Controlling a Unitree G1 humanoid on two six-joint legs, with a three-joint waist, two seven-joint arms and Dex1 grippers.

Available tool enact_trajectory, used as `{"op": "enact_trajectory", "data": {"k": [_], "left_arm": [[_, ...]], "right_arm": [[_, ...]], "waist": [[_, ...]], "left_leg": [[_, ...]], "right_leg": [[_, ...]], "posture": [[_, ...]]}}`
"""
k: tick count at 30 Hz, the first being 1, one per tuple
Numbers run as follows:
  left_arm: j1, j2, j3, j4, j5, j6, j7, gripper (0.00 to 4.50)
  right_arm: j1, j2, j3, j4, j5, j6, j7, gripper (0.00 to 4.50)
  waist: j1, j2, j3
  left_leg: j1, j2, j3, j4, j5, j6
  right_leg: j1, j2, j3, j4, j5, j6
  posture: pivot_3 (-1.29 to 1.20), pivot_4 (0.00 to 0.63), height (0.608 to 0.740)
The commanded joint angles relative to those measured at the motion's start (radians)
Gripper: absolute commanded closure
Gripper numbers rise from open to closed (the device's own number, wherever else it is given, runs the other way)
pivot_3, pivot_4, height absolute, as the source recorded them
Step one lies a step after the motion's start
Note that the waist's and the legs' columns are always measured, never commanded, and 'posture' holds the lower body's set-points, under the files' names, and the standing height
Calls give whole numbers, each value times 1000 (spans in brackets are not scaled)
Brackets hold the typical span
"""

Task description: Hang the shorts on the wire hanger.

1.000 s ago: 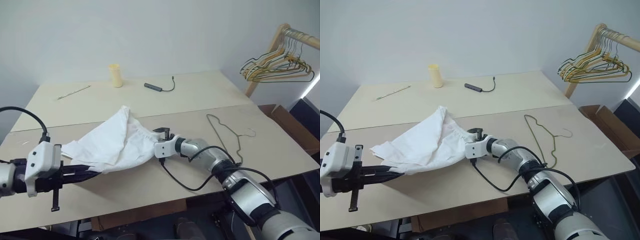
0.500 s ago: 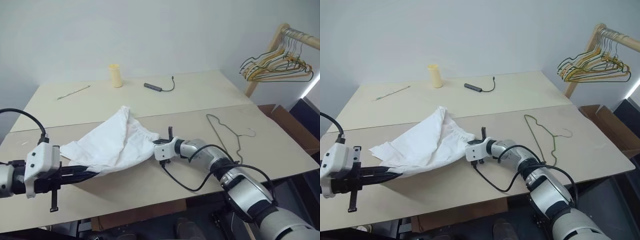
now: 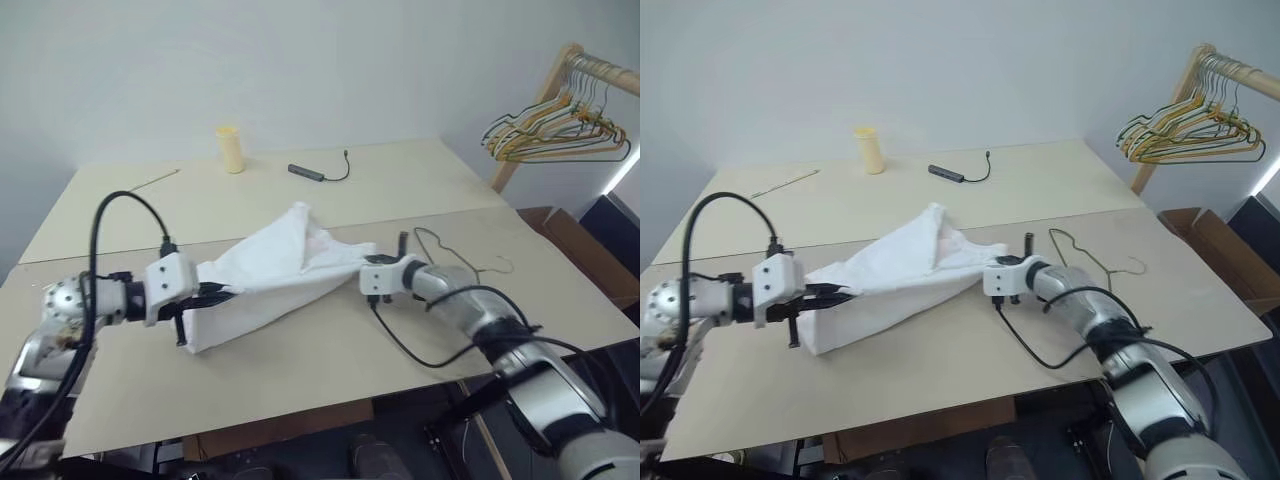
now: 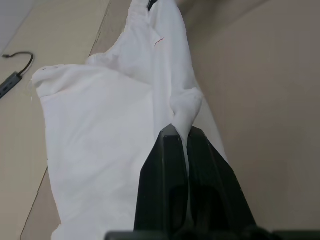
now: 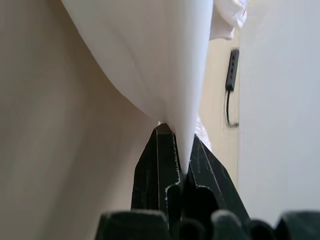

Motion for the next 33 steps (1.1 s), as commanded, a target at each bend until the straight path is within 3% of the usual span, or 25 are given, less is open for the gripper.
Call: {"op": "enact_trajectory", "data": {"k": [1,7,10,12,15,18,21,24,26,28,30,33], "left_arm": [[-33,14,24,58,15,-47,5,4500],[22,79,75,87,-9,-79,-23,4500],[111,152,112,32,-62,-26,-88,4500],[151,189,118,5,-88,-6,-129,4500],[32,61,116,66,-79,-30,39,4500],[-245,-117,119,247,69,-30,431,4500],[-541,-231,184,449,160,-48,833,4500],[-709,-263,260,545,186,-160,1083,4500],[-763,-269,326,480,112,-210,1105,4500],[-761,-254,367,357,31,-222,1052,4500],[-681,-221,376,217,-59,-167,939,4500],[-464,-154,393,15,-198,-67,746,4500]], "right_arm": [[117,-100,-90,-274,49,148,172,4464],[323,-215,-111,-744,202,345,515,4464],[328,-258,-120,-868,323,421,654,4464],[267,-246,-122,-849,378,440,686,4464],[45,-139,-108,-638,346,455,601,4464],[-236,19,-118,-332,302,480,431,4464],[-521,144,-122,51,179,421,43,4464],[-704,191,-138,319,92,290,-401,4464],[-740,191,-199,313,103,195,-597,4464],[-721,166,-232,235,91,104,-727,4464],[-667,149,-231,177,96,58,-708,4464],[-543,121,-189,82,120,6,-566,4464]], "waist": [[-11,0,0],[-24,0,0],[-26,0,0],[-19,-1,1],[-4,0,2],[27,-2,4],[43,-4,4],[42,-4,1],[38,-4,-2],[31,-4,-3],[14,-4,-3],[-17,-4,-7]], "left_leg": [[0,0,0,0,0,0],[5,1,0,1,0,0],[6,2,2,1,0,0],[6,2,1,1,0,0],[8,2,2,2,0,0],[10,0,1,4,5,2],[8,-1,-2,4,8,-3],[-8,-2,-3,0,11,-12],[-25,-5,-3,-4,20,-27],[-31,-5,-3,-6,17,-28],[-43,-6,-3,-5,15,-26],[-42,-8,-5,-3,11,-20]], "right_leg": [[0,0,0,0,0,0],[3,2,1,2,-3,5],[3,2,2,2,-5,8],[4,2,1,2,-5,8],[5,0,1,2,-5,8],[11,0,-1,-2,0,10],[7,1,-2,1,8,-1],[-14,-2,-2,4,12,-2],[-34,-5,-1,11,12,-2],[-46,-6,-1,19,12,-2],[-58,-7,-1,21,12,-2],[-55,-8,-2,20,12,-2]], "posture": [[-145,0,740],[-128,0,740],[-108,0,740],[-97,0,740],[-78,0,740],[-67,0,740],[-60,0,740],[-60,0,740],[-63,0,740],[-73,0,740],[-74,0,740],[-75,0,740]]}}
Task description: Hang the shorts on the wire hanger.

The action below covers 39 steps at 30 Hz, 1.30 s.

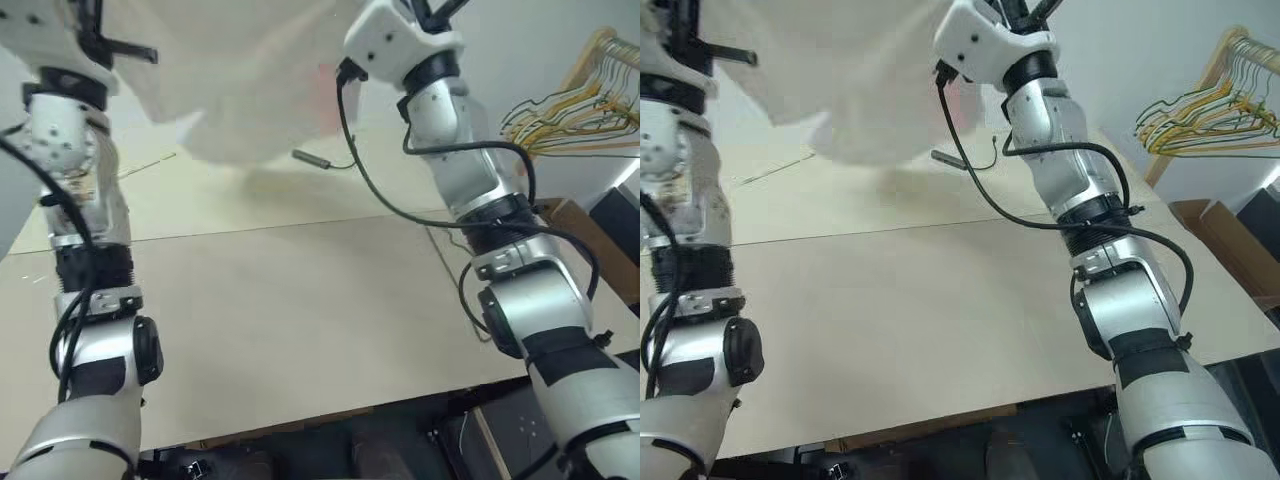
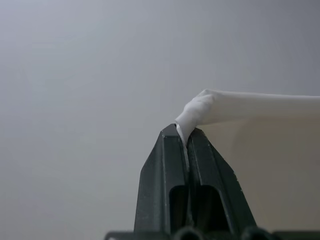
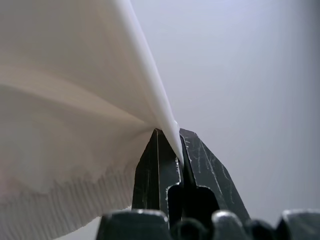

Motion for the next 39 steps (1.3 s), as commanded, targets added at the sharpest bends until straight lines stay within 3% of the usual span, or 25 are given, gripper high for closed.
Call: {"op": "enact_trajectory", "data": {"k": [1,4,7,12,16,22,27,28,32,39], "left_arm": [[242,91,131,-214,-195,126,-188,4500],[447,143,156,-311,-280,213,-316,4500],[749,221,119,-382,-219,201,-521,4500],[1052,254,109,-444,-217,216,-681,4500],[1265,327,105,-477,-121,181,-819,4500],[1398,365,114,-527,-83,196,-889,4500],[1398,375,70,-539,-51,225,-884,4500],[1386,374,58,-538,-46,234,-877,4266],[1362,382,51,-537,-54,250,-900,3131],[1370,478,137,-476,-33,268,-1006,847]], "right_arm": [[160,-88,-13,-80,33,-39,160,4464],[278,-126,47,-139,28,-80,318,4464],[425,-190,144,-169,-24,-136,470,4464],[555,-251,205,-232,-47,-199,626,4464],[617,-304,190,-342,21,-199,783,4464],[709,-430,182,-526,141,-165,1058,4464],[752,-444,174,-577,167,-120,1131,4464],[756,-446,174,-582,166,-111,1143,4494],[782,-494,165,-651,189,-6,1260,3424],[853,-561,-29,-797,574,198,1443,941]], "waist": [[-18,0,-3],[-35,0,-3],[-43,0,-2],[-32,2,10],[-22,3,10],[17,2,10],[45,2,10],[48,2,10],[59,2,10],[64,2,10]], "left_leg": [[2,-1,-1,1,-1,2],[4,-8,-1,8,-5,8],[10,-9,0,10,-8,20],[54,-5,0,6,-7,23],[66,-4,1,4,-6,24],[63,2,2,3,-9,23],[64,4,4,3,-12,22],[64,4,4,3,-12,22],[64,7,7,3,-12,21],[65,10,14,2,-14,19]], "right_leg": [[3,-1,0,-1,0,0],[17,-9,0,-10,-8,14],[27,-7,1,-18,-5,14],[69,-3,0,-22,-13,13],[76,-2,2,-18,-19,8],[73,1,2,-19,-17,9],[73,2,2,-19,-18,7],[73,3,2,-20,-18,7],[73,6,2,-21,-19,7],[70,10,1,-19,-24,5]], "posture": [[-69,0,740],[-66,0,740],[-60,0,740],[-63,0,740],[-66,0,740],[-63,0,740],[-59,0,740],[-63,0,740],[-70,0,740],[-90,0,740]]}}
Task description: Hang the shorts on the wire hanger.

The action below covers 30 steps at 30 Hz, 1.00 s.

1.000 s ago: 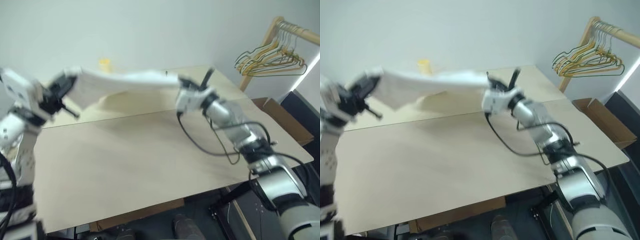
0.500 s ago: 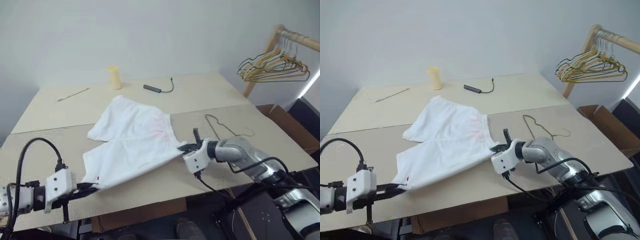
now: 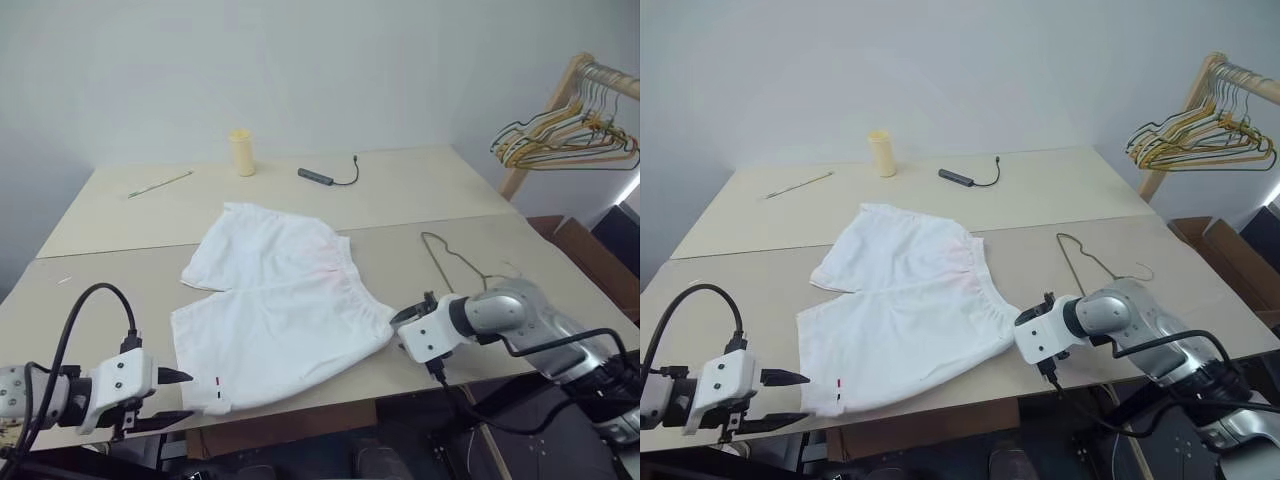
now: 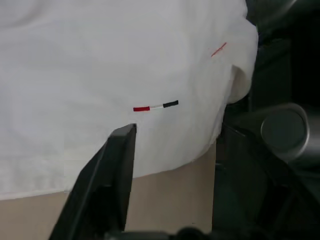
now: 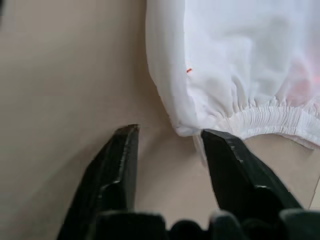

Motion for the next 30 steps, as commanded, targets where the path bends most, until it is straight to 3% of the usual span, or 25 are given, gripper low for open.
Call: {"op": "enact_trajectory", "data": {"k": [1,3,8,12,16,20,29,30], "left_arm": [[-24,45,65,42,19,7,-23,518],[-81,32,91,54,-29,24,-10,5],[-276,-95,80,12,-149,83,125,5],[-341,-145,30,-60,-244,130,118,5],[-409,-202,-10,-126,-364,200,148,5],[-432,-217,-22,-154,-434,246,141,5],[-423,-211,-49,-150,-423,239,93,5],[-427,-213,-54,-147,-421,237,92,0]], "right_arm": [[4,-23,-150,-71,218,132,62,589],[-16,1,-207,-25,221,254,-10,6],[-126,142,-287,167,199,643,-257,6],[-214,246,-351,333,216,847,-396,6],[-237,279,-343,440,185,889,-475,6],[-248,317,-359,514,206,937,-513,6],[-238,338,-344,604,237,998,-496,6],[-234,338,-338,609,238,1000,-488,177]], "waist": [[1,0,0],[2,0,0],[4,-1,-1],[-3,-1,-1],[-12,0,-2],[-30,0,-2],[-77,1,-2],[-79,1,-2]], "left_leg": [[0,0,0,0,0,0],[0,0,0,0,0,0],[1,1,1,1,0,0],[-3,-1,2,1,-1,-1],[-18,-2,0,2,-1,-2],[-19,-2,-2,1,-1,-2],[-16,-2,-4,3,-1,-2],[-15,-2,-4,3,-1,-2]], "right_leg": [[0,0,0,0,0,0],[0,0,0,0,0,0],[1,-3,0,0,1,0],[-2,-1,0,0,6,-7],[-16,-1,1,1,8,-6],[-16,-1,1,0,8,-6],[-12,1,3,0,9,-4],[-12,2,3,0,9,-4]], "posture": [[-98,0,740],[-102,0,740],[-112,0,740],[-125,0,740],[-128,0,740],[-132,0,740],[-135,0,740],[-135,0,740]]}}
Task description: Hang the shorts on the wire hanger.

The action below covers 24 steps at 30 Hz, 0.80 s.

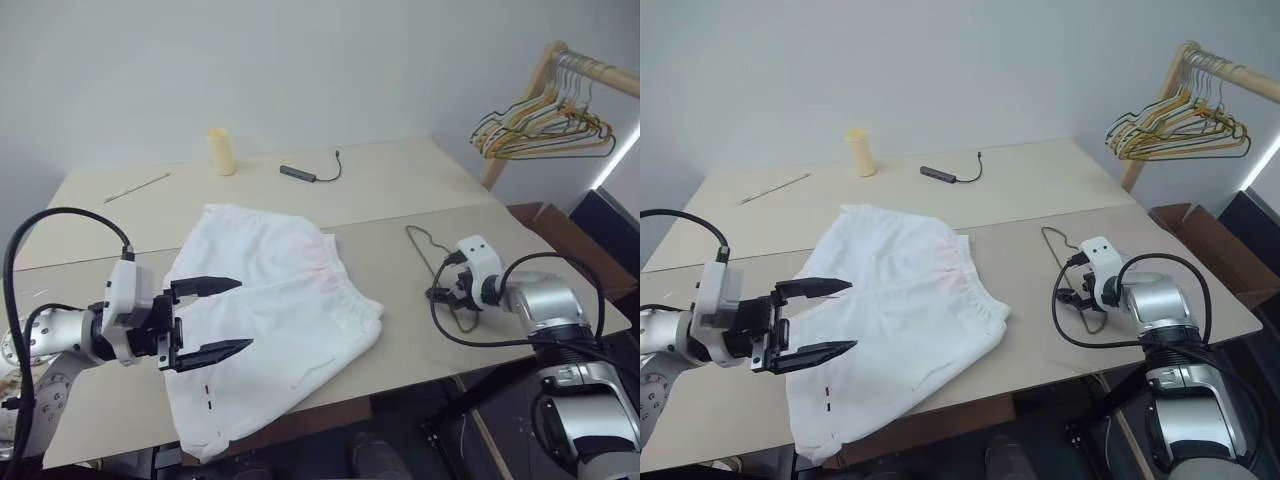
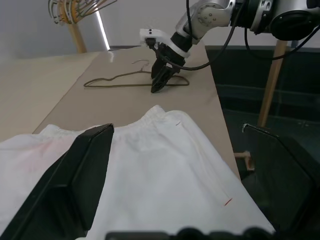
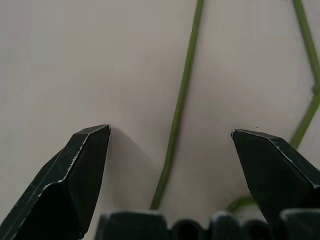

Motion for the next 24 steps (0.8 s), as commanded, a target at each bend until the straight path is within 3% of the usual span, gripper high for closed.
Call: {"op": "enact_trajectory", "data": {"k": [1,6,13,18,20,24], "left_arm": [[-18,3,-5,-12,2,-12,-6,0],[-32,2,-19,-5,10,-23,-6,0],[-47,-15,-25,4,19,-35,4,0],[-95,-71,-41,30,24,-8,98,0],[-168,-147,-67,67,42,43,256,0],[-334,-336,-85,136,-67,305,620,0]], "right_arm": [[-7,-6,1,8,15,22,28,400],[-5,1,27,40,-14,35,2,1936],[0,15,73,44,-77,12,-41,4447],[1,39,37,0,-73,-18,-83,4482],[2,47,31,-54,-91,-41,-124,4482],[11,74,-15,-233,-60,-115,-148,4482]], "waist": [[-4,0,0],[-9,-1,-1],[-10,-6,-6],[-10,-10,-9],[-10,-10,-9],[-10,-9,-8]], "left_leg": [[0,1,0,0,0,0],[0,1,-1,0,0,0],[1,1,-4,0,0,0],[2,2,-6,0,0,0],[6,1,-7,0,0,0],[9,1,-8,1,0,0]], "right_leg": [[1,1,0,0,0,0],[1,1,0,0,0,0],[1,2,0,-1,0,0],[5,2,-1,-2,0,0],[10,2,-1,-3,-1,2],[13,1,-1,-4,-2,8]], "posture": [[-135,0,740],[-129,0,740],[-128,0,740],[-135,0,740],[-138,0,740],[-145,0,740]]}}
